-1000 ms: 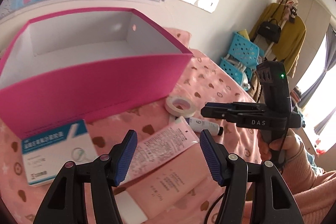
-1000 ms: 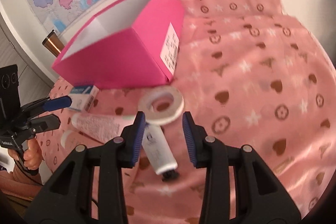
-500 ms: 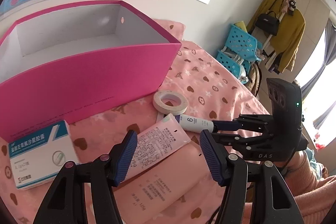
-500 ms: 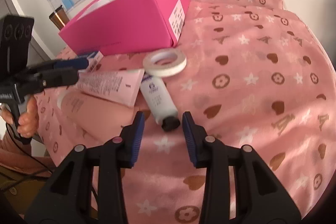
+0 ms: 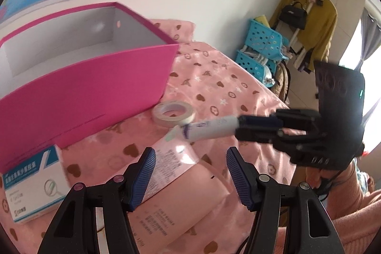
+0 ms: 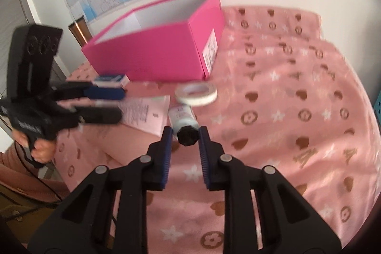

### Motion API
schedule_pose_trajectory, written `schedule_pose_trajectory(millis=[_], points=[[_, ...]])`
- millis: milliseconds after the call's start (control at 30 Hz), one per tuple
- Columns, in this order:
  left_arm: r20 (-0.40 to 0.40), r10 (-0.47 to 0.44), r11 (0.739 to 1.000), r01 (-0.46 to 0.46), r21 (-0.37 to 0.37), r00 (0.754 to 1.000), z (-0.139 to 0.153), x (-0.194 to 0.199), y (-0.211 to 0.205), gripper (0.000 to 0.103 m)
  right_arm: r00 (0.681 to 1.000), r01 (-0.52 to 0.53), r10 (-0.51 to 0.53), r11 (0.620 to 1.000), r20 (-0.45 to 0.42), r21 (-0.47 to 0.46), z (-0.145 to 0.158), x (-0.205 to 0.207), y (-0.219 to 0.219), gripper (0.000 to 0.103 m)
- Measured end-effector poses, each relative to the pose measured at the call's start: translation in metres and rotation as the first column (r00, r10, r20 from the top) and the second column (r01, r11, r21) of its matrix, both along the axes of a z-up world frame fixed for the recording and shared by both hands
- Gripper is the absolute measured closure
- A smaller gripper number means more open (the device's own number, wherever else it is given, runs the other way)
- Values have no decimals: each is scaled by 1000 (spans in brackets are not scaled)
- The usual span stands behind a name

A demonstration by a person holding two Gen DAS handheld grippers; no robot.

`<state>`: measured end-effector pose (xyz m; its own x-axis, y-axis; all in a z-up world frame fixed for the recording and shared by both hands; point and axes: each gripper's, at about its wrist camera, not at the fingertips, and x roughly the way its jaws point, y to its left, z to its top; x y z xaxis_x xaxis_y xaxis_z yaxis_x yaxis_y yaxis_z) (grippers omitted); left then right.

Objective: Organize rigid objects
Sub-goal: 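Grasp the white black-capped tube with the right gripper and lift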

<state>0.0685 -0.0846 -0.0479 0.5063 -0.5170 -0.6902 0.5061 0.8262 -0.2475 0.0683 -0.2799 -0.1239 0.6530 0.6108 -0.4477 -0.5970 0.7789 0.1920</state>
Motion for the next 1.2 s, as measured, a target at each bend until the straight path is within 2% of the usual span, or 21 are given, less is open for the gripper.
schedule_pose_trajectory(millis=[167, 267, 433, 633, 933, 1200], points=[[33, -33, 999, 33, 13, 999, 1, 6, -16, 41, 999, -21, 20, 1000, 34, 2, 16, 8, 10, 83], [71, -40, 998, 37, 47, 997, 1, 12, -26, 44, 999, -22, 22, 1000, 41, 16, 22, 13, 11, 83], [63, -29, 999, 26, 44, 998, -4, 30, -30, 72, 998, -29, 28, 999, 48, 28, 30, 22, 15, 83], [76, -7, 999, 5, 35, 997, -4, 35, -26, 79, 998, -37, 35, 998, 50, 54, 37, 38, 21, 79], [75, -4, 999, 2, 33, 997, -3, 37, -24, 82, 998, -44, 42, 998, 38, 52, 31, 49, 34, 75], [124, -11, 1000, 11, 0, 992, 20, 26, -16, 80, 993, -91, 85, 993, 84, 77, 57, 36, 31, 75]])
